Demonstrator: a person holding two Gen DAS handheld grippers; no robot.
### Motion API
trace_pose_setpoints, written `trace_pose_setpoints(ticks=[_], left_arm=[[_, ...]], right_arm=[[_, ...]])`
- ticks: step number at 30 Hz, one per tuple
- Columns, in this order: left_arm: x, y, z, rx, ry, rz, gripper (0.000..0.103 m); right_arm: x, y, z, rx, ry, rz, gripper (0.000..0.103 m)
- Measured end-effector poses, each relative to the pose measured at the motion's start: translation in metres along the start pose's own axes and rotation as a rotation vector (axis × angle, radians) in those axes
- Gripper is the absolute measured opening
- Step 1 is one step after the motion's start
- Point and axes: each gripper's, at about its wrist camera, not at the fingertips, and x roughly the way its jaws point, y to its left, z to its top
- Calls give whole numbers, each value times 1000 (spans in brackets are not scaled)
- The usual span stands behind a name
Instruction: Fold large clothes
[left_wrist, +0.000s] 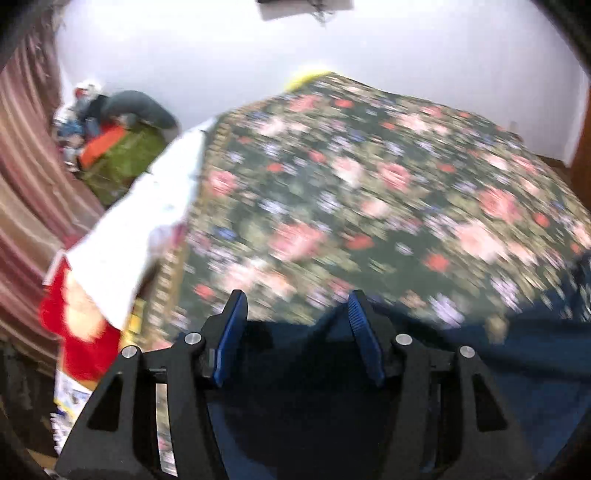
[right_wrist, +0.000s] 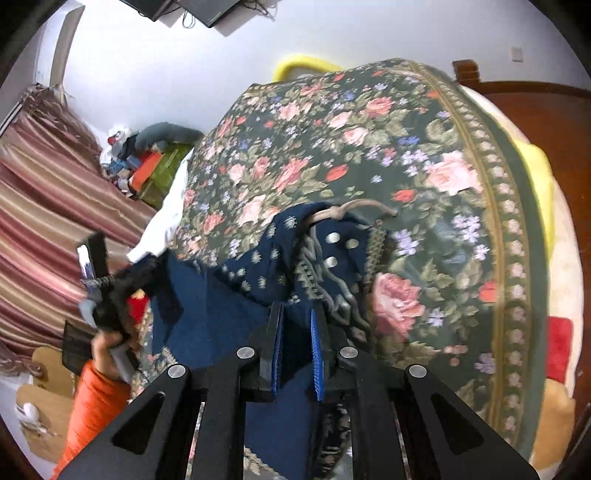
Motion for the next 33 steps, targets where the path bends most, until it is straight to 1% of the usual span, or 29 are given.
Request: trace_pose_setpoints(ticks=[1,2,3,4,5,6,9,12,14,16,18,20,21,23,25,26,27,29,30,31,32,33], left_arm=[[-1,11,6,2,4,21,58],[-5,21,8,-7,0,27,58],[-9,28,7,-17,-4,20,58],[-16,40,4,-34,-7,-5,58],[-21,51,1,-50,-4,-37,58],[-28,66,-6,-71,6,-85,58],[-41,86,-27,-91,45,-161,58],[-44,93,-53,-74,91,-188,58],[-43,90,-72,-45,123,-202,58],[-42,83,-87,-36,147,-227,58],[-39,71,-108,-36,194,-280,58],[-42,58,-121,-27,214,-341,58],[-46,45,-129,-8,218,-385,58],[-53,28,-136,25,208,-429,58],[-62,11,-140,59,176,-423,59],[-64,4,-141,75,163,-418,60],[-62,-4,-143,90,164,-411,62],[-52,-10,-147,101,194,-390,68],[-45,-12,-151,101,210,-388,72],[-42,-10,-155,97,208,-389,77],[-39,-7,-157,92,199,-383,80],[-38,-3,-159,86,190,-377,83]], right_arm=[[-8,-4,1,2,-35,-76,9],[-15,-8,3,8,-61,-129,9],[-21,-13,3,23,-73,-144,9],[-28,-19,3,44,-74,-155,9],[-30,-21,2,47,-71,-162,9],[-34,-19,-2,30,-64,-178,9],[-35,-3,-17,-56,-34,-208,9],[-24,26,-35,-172,5,-240,9],[-14,45,-47,-231,27,-255,9],[2,64,-58,-277,61,-255,9],[17,84,-68,-320,83,-241,9],[32,107,-81,-375,90,-240,9],[38,118,-87,-402,92,-238,9],[51,140,-99,-465,88,-248,9],[64,157,-110,-527,73,-313,9],[73,162,-114,-566,70,-368,9],[82,166,-118,-599,78,-415,9],[102,165,-126,-664,115,-500,9],[108,164,-131,-689,116,-538,14],[111,163,-135,-715,100,-578,24],[110,163,-138,-734,76,-613,35],[107,163,-142,-758,13,-719,77]])
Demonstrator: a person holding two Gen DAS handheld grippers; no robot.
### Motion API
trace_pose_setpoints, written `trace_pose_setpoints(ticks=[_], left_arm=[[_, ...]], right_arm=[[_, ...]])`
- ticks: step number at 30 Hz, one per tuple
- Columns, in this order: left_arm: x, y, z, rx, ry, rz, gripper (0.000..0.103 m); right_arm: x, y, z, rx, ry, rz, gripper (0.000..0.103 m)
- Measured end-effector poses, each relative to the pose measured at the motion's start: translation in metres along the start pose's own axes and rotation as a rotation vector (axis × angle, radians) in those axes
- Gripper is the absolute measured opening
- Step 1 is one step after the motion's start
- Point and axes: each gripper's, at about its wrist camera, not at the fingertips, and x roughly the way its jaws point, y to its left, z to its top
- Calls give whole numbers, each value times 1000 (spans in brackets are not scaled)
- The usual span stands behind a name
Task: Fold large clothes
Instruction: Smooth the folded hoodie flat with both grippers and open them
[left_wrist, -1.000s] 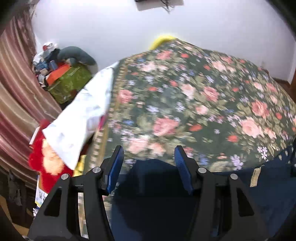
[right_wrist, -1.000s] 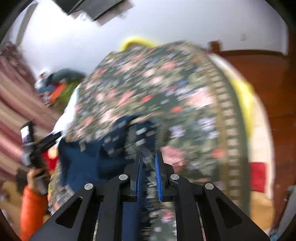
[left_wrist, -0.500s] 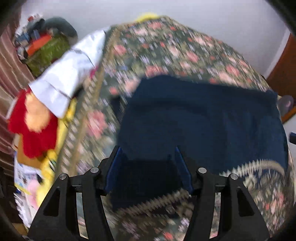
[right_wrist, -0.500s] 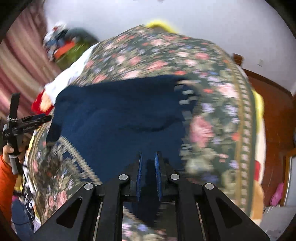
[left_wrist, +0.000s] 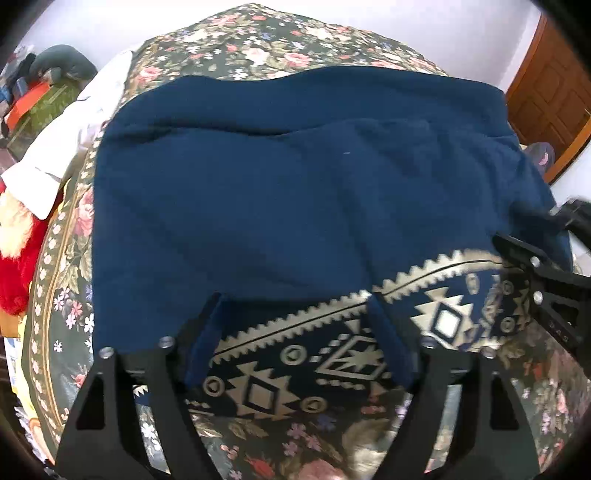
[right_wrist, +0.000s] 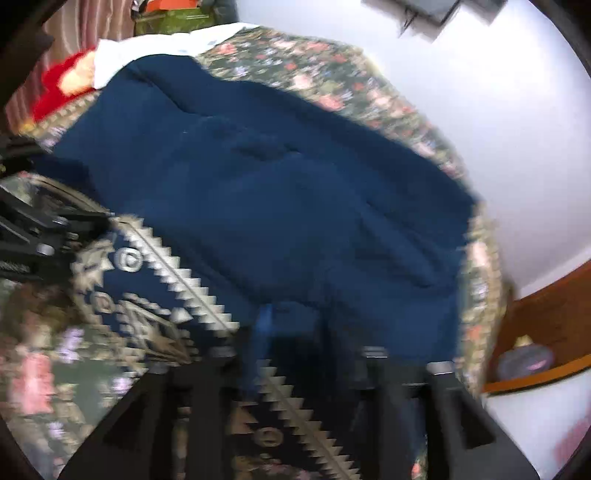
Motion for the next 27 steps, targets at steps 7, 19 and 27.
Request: trace_pose_setpoints(ticks=[7,19,27], left_arm=[[1,45,-15,-21,0,182,83],[-58,123,-62,-244,-90,213,83],[-77,106,-83,-404,-120,-34,83]], right_arm=[[6,-45,-22,121,17,64,103],[-43,-47,-8,176,-76,104,103],[-64,-35,16,291,-147,300,103]])
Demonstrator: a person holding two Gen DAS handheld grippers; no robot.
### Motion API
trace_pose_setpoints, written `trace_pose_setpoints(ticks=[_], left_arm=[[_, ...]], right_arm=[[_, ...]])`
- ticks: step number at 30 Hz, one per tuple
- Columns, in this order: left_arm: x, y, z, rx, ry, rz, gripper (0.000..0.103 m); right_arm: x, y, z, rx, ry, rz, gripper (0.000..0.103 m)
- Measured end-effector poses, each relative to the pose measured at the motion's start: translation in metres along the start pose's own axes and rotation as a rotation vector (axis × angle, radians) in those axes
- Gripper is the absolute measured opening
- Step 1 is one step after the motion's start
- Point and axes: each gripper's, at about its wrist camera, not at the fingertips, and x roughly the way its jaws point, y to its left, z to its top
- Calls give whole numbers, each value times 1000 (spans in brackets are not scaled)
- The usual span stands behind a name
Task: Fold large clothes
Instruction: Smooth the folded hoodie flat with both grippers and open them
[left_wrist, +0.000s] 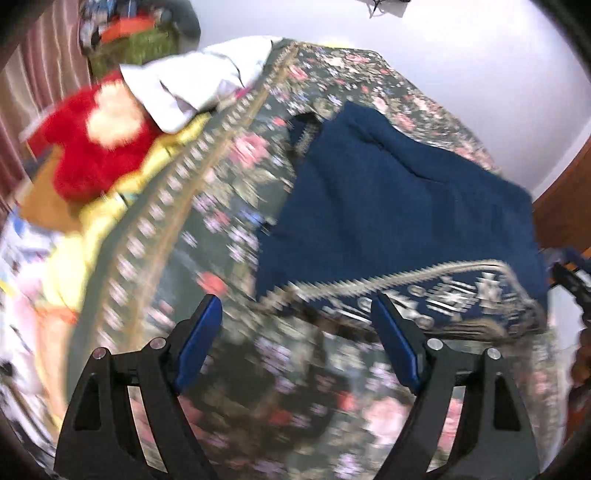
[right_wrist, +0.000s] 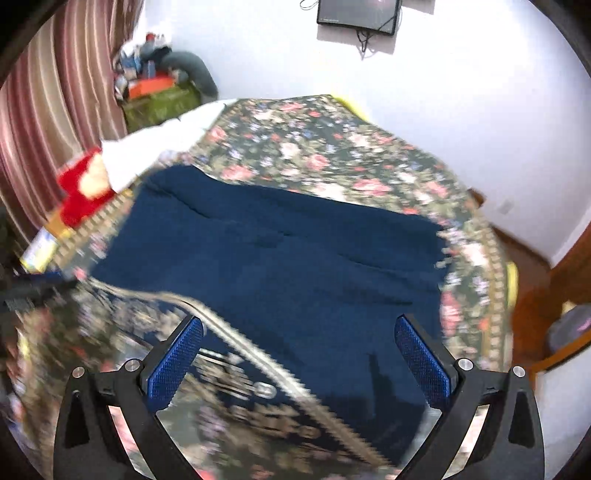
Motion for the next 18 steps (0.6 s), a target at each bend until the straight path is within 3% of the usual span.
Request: trace_pose_setpoints(ticks=[5,12,18], left_arm=[[28,-13,-15,-122,85,-154,83],[76,-15,-28,-291,202,-319,83],[94,-30,-6,-306,124,-386,83]], right_arm=[[23,6,0,109,24,146,103],[77,14,-17,56,179,88,103],[79,14,-25,8,175,106,103]])
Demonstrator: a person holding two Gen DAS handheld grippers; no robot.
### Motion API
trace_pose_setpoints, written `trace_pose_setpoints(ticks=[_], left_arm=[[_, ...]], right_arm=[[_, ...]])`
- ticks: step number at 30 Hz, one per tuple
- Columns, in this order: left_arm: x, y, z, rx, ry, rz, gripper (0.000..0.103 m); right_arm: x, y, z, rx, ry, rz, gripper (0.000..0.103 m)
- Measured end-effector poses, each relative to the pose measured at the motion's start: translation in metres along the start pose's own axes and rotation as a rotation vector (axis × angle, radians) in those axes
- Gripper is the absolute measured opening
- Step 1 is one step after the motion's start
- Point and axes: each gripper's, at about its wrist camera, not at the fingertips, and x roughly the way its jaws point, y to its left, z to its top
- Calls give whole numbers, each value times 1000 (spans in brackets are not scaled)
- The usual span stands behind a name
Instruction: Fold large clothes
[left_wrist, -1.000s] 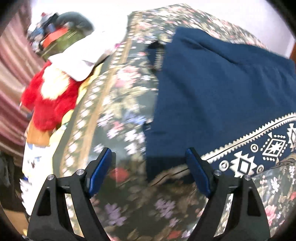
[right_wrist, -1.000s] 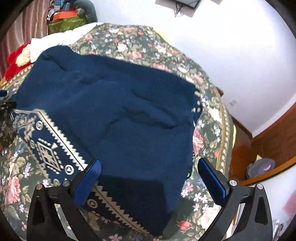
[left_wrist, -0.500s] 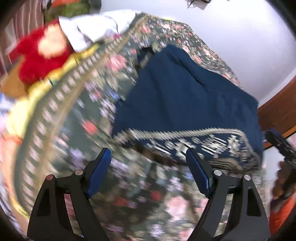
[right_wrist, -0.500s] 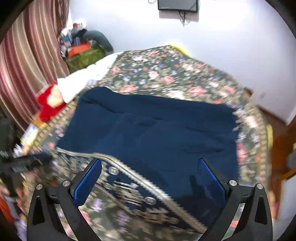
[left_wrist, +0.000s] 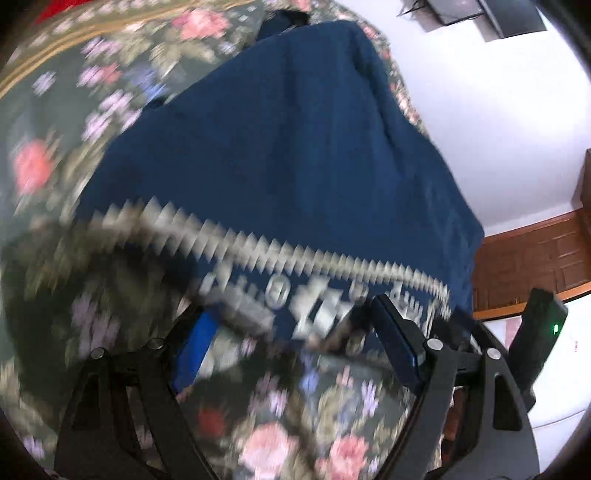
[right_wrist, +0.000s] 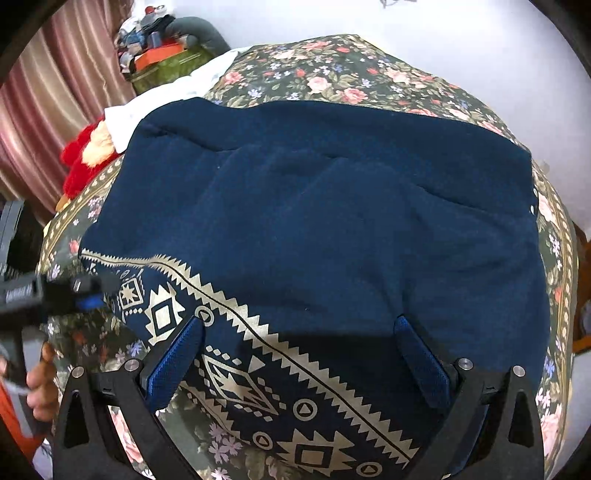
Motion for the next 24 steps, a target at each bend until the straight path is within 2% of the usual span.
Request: trace_pose_setpoints(ticks=[8,11,14,16,19,21,24], left_arm=[[25,-2,41,-69,-124,-57,75],[31,-7,51,-92,-151,-53,73],[35,-12,56,-141,-183,-18,58],[35,-15,57,-158,-186,1,38],[14,-15,65,-114,-194,13,19],[-5,-24,63,-78,-223,21,16],[-37,-40,59,-22,-284,39,15]], right_arm=[[4,-5,-1,-8,8,28,103],[4,-5,-3,-18,6,30,103],[4,-4,-5,-28,3,30,103],[2,-3,-6,-30,1,26,103],[-5,-2,-4,-16,6,28,103],[-12,-4,0,4,7,33,103],[-32,-6,11,52,-49,41,103]])
